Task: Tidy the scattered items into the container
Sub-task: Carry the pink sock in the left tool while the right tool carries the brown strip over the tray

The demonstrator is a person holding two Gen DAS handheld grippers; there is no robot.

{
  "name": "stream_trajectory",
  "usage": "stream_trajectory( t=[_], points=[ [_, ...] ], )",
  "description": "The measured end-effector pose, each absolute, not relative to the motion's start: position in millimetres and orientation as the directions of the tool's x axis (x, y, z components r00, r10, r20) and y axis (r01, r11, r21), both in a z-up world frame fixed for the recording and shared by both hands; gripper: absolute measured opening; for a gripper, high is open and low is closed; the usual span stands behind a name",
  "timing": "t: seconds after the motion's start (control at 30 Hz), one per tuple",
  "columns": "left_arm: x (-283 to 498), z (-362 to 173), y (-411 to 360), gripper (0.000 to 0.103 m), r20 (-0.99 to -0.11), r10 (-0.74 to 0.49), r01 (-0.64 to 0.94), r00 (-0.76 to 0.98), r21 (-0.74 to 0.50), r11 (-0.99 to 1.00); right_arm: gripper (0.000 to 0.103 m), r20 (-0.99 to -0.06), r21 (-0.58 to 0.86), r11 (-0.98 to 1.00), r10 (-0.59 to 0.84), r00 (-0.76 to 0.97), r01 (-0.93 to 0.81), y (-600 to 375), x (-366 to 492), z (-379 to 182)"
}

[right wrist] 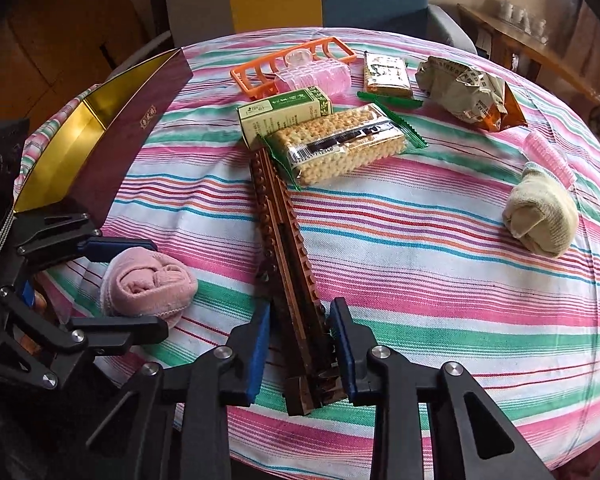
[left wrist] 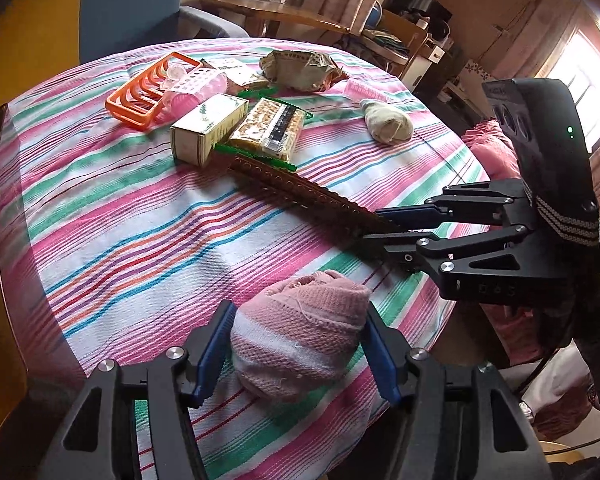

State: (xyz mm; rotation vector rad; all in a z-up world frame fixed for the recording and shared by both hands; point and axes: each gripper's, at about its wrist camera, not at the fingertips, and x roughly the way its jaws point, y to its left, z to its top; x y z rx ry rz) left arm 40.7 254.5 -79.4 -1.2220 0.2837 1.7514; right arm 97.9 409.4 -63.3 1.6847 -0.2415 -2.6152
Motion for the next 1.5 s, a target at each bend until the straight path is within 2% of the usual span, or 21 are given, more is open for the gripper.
stream_trajectory(
  t=[0.1,0.17,0.23,0.33,0.47,0.77,1.1,1.33,1.5],
  points=[
    [38.3,-79.0,250.9,0.063,-0.821,0.569,-0.768,-0.054,-0.330,-0.549,0.040,-0.904,0.126,-0.990,-0.090,-0.419,-0.059,405.3,98.1,-63.4],
    [37.2,-77.7,248.9,0.062,-0.822,0.566,-0.756,-0.055,-0.336,-0.561,0.040,-0.904,0.106,-0.993,-0.074,-0.422,-0.052,401.6,98.4,-63.3],
    [37.6,-76.2,246.4,0.060,-0.828,0.557,-0.750,-0.072,-0.323,-0.577,0.039,-0.901,0.077,-0.996,-0.048,-0.431,-0.052,397.8,99.6,-63.2],
    [40.7,-73.6,241.4,0.058,-0.830,0.547,-0.750,-0.107,-0.294,-0.593,0.029,-0.896,0.072,-0.995,-0.036,-0.443,-0.064,395.9,104.1,-62.0],
    [44.0,-69.4,235.7,0.057,-0.827,0.548,-0.750,-0.125,-0.283,-0.598,0.027,-0.890,0.082,-0.992,-0.032,-0.455,-0.091,390.4,110.0,-61.1],
    [48.7,-53.7,223.0,0.058,-0.814,0.550,-0.746,-0.186,-0.247,-0.619,0.025,-0.850,0.279,-0.933,-0.130,-0.510,-0.228,382.1,117.8,-62.3],
    [45.6,-25.7,198.9,0.058,-0.776,0.575,-0.707,-0.257,-0.254,-0.660,0.025,-0.716,0.567,-0.790,-0.332,-0.614,-0.234,374.5,134.2,-41.9],
    [33.2,-0.7,164.8,0.058,-0.736,0.571,-0.646,-0.363,-0.242,-0.724,0.025,-0.682,0.552,-0.822,-0.351,-0.642,-0.138,346.4,113.9,-13.2],
    [12.8,10.6,122.3,0.058,-0.718,0.520,-0.557,-0.463,-0.221,-0.801,0.025,-0.653,0.548,-0.836,-0.412,-0.636,-0.021,313.5,77.5,4.3]
  ],
)
